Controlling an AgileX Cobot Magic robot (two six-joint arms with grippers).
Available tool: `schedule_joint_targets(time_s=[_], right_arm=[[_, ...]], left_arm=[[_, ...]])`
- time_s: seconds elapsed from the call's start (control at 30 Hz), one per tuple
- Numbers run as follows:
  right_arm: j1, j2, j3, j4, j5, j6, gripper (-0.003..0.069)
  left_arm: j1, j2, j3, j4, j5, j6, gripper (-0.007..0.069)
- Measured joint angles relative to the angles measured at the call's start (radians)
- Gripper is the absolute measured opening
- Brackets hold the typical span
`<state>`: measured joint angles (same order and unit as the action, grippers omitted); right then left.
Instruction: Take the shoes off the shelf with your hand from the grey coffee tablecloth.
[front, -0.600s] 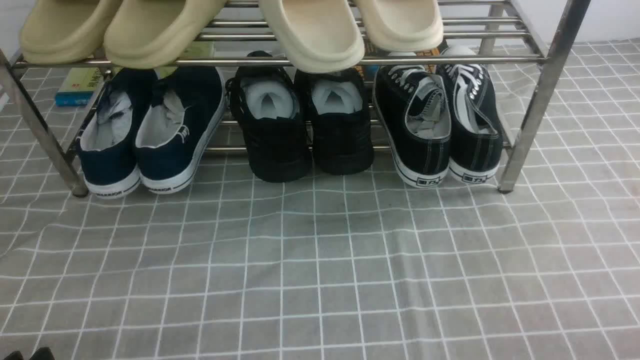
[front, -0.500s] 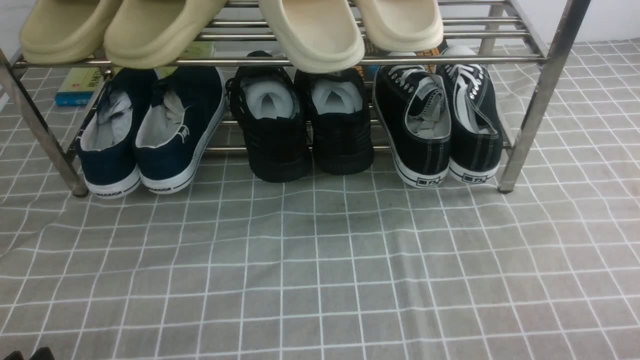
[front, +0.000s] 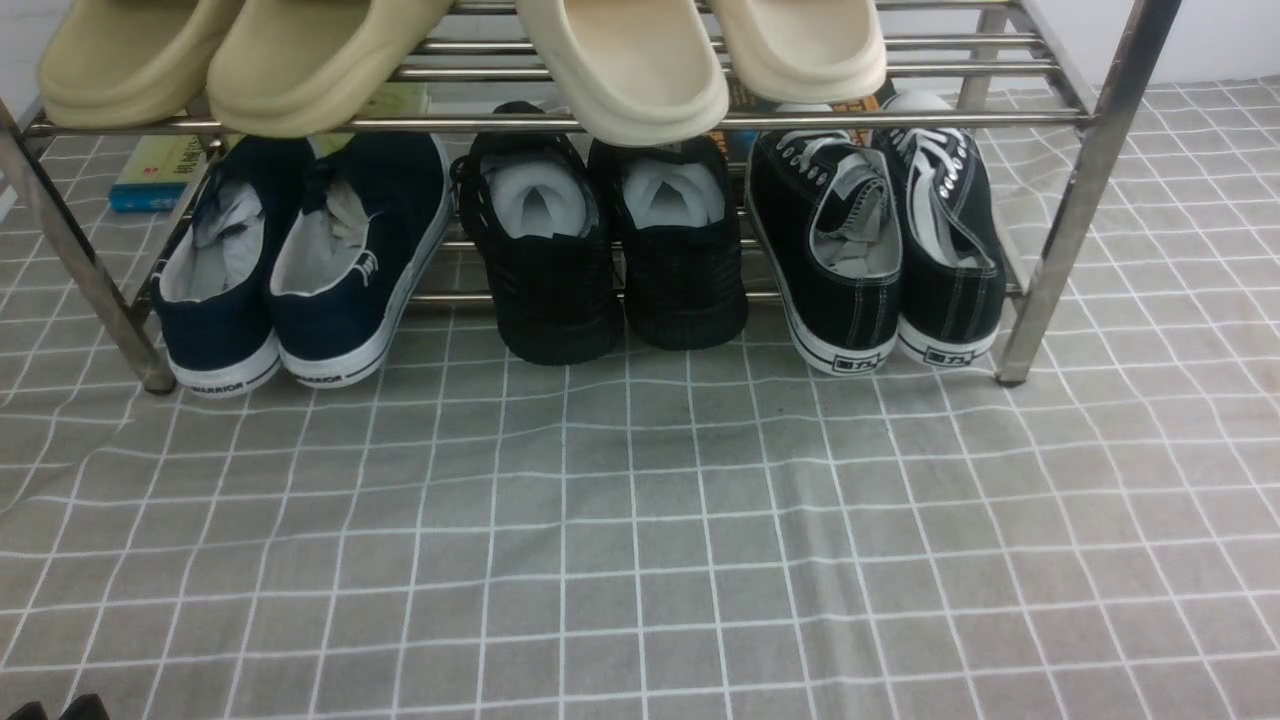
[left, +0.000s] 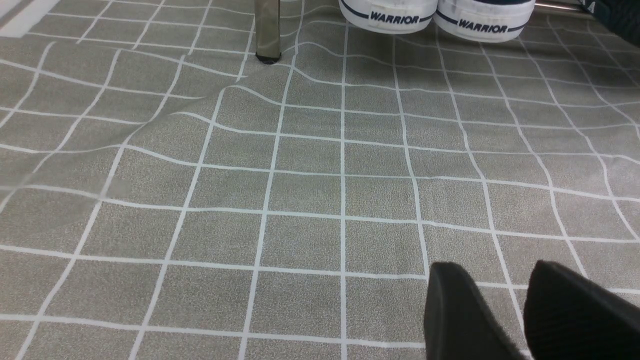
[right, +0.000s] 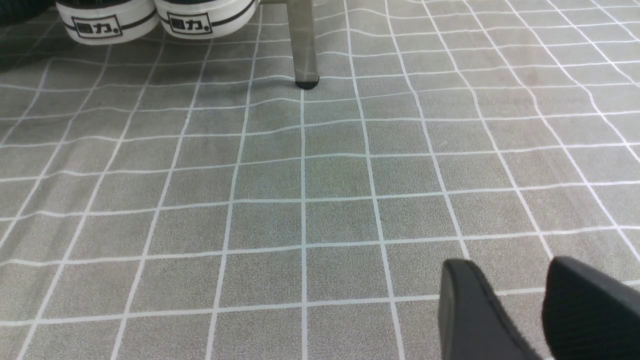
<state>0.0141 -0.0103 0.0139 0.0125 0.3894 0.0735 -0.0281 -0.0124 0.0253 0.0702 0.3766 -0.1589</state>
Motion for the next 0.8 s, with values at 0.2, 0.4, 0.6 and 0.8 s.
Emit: schedule_joint_targets(time_s=[0.2, 0.4, 0.6, 0.8], right_arm=[[0.000, 0.000, 0.000, 0.000, 0.000, 0.000, 0.0239], [0.000, 0.000, 0.000, -0.062, -0.006, -0.019, 0.0239], [0.000, 0.000, 0.002, -0.124, -0.021, -0.007, 0.0239], [0.000, 0.000, 0.005, 0.221, -0.033, 0.310, 0.0239]], left_arm=[[0.000, 0.000, 0.000, 0.000, 0.000, 0.000, 0.0239], [0.000, 0.000, 0.000, 0.000, 0.000, 0.000, 0.0239], [0.000, 0.000, 0.000, 0.000, 0.000, 0.000, 0.0239], [0.000, 0.000, 0.000, 0.000, 0.000, 0.000, 0.0239]])
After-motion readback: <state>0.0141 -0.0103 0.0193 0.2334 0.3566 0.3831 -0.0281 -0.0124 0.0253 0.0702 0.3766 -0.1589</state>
